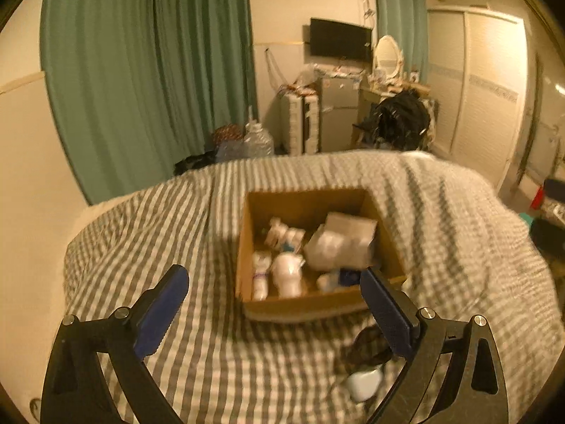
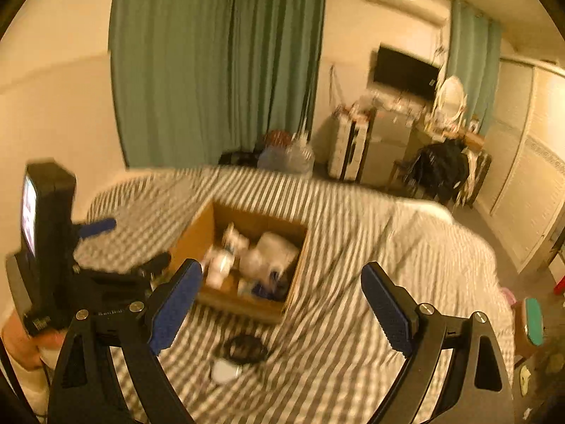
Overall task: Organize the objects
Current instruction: 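Withdraw both tools from the box toward the remaining items, then grasp the white earbud case with the left tool while the right tool grasps the black ring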
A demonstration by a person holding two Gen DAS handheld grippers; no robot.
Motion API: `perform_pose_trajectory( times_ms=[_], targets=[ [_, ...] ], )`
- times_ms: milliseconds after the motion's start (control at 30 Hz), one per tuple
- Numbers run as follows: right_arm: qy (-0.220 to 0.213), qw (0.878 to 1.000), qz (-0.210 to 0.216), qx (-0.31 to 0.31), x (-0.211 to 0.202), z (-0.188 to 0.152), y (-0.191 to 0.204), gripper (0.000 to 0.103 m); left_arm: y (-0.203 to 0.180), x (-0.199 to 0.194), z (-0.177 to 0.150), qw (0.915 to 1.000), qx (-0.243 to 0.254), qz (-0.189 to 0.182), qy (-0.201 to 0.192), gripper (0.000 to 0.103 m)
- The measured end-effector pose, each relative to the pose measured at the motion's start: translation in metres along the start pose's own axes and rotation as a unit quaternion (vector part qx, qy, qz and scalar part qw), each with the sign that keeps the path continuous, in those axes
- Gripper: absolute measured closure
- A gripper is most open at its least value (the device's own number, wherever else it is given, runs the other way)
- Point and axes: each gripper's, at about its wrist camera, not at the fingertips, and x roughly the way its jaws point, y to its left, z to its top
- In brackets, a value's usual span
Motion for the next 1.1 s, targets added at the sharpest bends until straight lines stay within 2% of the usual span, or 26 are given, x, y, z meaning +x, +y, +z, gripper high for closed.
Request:
perform_pose_trajectory(
  times_ms=[67, 233, 367, 467, 767, 900, 1033, 1100],
  targets=[
    [0.03, 1.0, 0.005, -0.006, 0.025, -0.017, 0.006, 0.011, -0.001, 0.01, -0.018, 0.9999, -0.003, 0.011, 0.012, 0.003],
    [0.114, 0.993, 0.022, 0.002, 0.091, -0.07, 0.012, 0.011, -0.007, 0.045, -0.066, 0.998, -0.013, 0.004, 0.061, 0.003],
    [0.142, 0.989, 0.002, 0.027, 0.126, -0.097, -0.003, 0.011, -0.023, 0.067, -0.098, 0.9955, -0.01, 0.003, 0.094, 0.003],
    [0.153, 0.987, -0.03, 0.027, 0.139, -0.112, -0.01, 0.011, -0.04, 0.077, -0.112, 0.9944, 0.008, -0.001, 0.105, 0.003],
    [0.17, 0.983, -0.033, 0.063, 0.15, -0.125, -0.024, 0.011, -0.076, 0.095, -0.146, 0.9874, 0.029, -0.039, 0.15, 0.005],
    [0.173, 0.982, -0.035, 0.069, 0.153, -0.128, -0.022, 0.011, -0.088, 0.097, -0.15, 0.9863, 0.029, -0.061, 0.15, 0.008],
    [0.172, 0.981, -0.035, 0.078, 0.153, -0.13, -0.023, 0.013, -0.101, 0.106, -0.157, 0.9795, 0.022, -0.111, 0.167, 0.02],
    [0.174, 0.98, -0.045, 0.081, 0.153, -0.131, -0.024, 0.013, -0.101, 0.111, -0.16, 0.9771, 0.015, -0.123, 0.173, 0.024]
  ],
)
